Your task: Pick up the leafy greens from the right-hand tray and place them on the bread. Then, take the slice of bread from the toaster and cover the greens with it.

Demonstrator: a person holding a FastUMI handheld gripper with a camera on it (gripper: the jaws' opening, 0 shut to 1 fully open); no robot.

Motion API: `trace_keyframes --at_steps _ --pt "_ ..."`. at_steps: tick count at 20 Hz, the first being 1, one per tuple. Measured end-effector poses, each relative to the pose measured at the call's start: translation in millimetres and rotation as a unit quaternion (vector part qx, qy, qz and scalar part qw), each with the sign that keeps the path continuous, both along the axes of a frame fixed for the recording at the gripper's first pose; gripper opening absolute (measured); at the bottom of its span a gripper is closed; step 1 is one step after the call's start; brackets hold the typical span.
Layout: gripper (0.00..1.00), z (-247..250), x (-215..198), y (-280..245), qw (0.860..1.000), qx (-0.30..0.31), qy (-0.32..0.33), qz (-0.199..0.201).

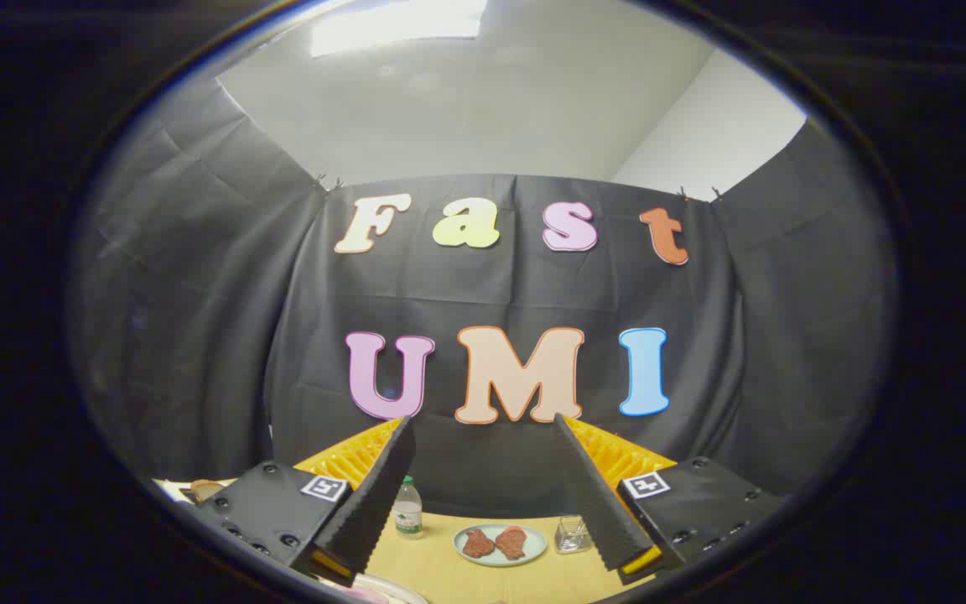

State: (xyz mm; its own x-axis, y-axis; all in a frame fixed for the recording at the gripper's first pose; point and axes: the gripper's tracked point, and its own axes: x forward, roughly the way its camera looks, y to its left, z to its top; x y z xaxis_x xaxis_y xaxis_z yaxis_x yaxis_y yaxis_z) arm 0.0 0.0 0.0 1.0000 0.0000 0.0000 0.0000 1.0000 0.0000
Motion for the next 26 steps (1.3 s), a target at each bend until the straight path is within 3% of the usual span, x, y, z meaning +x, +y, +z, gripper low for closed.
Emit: trace_keyframes --at_steps 15,26 --pt "1.00 -9.9 4.9 -15.5 1.000 -0.001 0.013 0.000" --pt "1.00 2.5 4.0 -39.6 1.000 0.003 -0.002 -0.022"
